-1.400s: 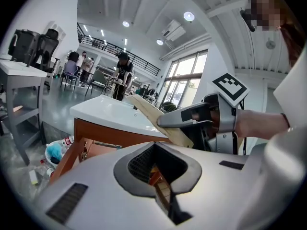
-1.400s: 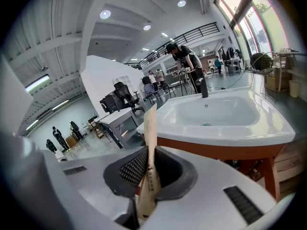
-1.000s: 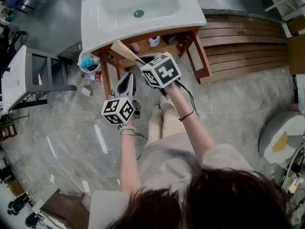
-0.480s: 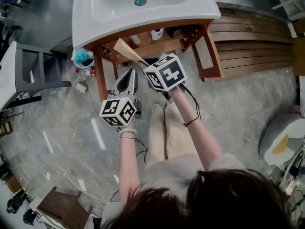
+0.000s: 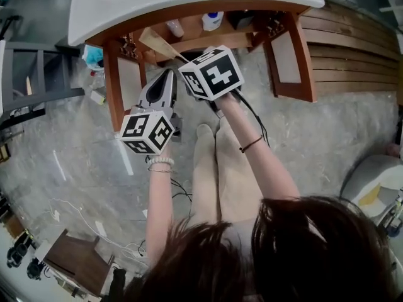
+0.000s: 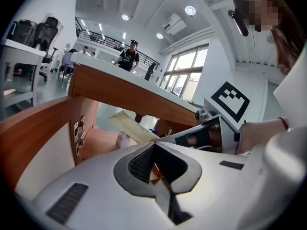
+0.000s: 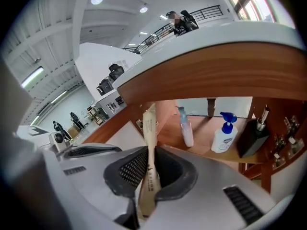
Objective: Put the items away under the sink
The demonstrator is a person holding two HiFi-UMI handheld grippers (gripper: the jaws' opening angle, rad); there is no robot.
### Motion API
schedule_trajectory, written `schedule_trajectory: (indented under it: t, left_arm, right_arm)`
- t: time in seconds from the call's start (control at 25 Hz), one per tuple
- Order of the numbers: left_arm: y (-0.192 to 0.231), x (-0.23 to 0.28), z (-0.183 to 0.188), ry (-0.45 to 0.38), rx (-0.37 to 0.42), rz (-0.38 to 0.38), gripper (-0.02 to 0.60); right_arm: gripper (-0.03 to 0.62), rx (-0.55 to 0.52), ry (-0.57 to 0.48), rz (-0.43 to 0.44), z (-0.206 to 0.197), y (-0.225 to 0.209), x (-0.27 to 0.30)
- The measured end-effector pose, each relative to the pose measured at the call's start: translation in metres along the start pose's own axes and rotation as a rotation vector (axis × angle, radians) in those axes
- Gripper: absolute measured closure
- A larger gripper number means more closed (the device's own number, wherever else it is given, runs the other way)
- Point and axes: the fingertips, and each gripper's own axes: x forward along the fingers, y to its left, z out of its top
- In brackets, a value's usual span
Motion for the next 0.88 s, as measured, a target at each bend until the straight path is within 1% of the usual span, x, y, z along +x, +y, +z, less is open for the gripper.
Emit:
schedule_trajectory:
  t: [0.12, 0.24, 0.4, 0.6, 0.88]
  left_arm:
    - [0.009, 0.007, -0.006, -0.004, 0.010, 0.009, 0.580]
    - [0.017, 0.011, -0.017, -0.005, 0.012, 0.024, 0.580]
    - [0.033, 0.019, -0.027, -0.028, 0.014, 0.040, 0.580]
    - [0.052, 0.028, -0.039, -0.056, 0.025, 0.057, 0.580]
    - [0.078, 0.043, -0.057, -0.072, 0.051, 0.067, 0.580]
  right_arm:
    - [0.546, -0.021, 0.021, 0.036, -0.008, -0.003, 0.012]
    - [0.546, -0.041, 0.022, 0.041, -0.013, -0.009, 0.023]
    - [0.546, -0.022, -0.003, 0.040, -0.012, -0.022, 0.042]
    - [0.546, -0.033, -0.030, 0.038, -0.010, -0.032, 0.069]
    - [0.545, 0.004, -0.072, 0.034, -0.008, -0.045, 0.117]
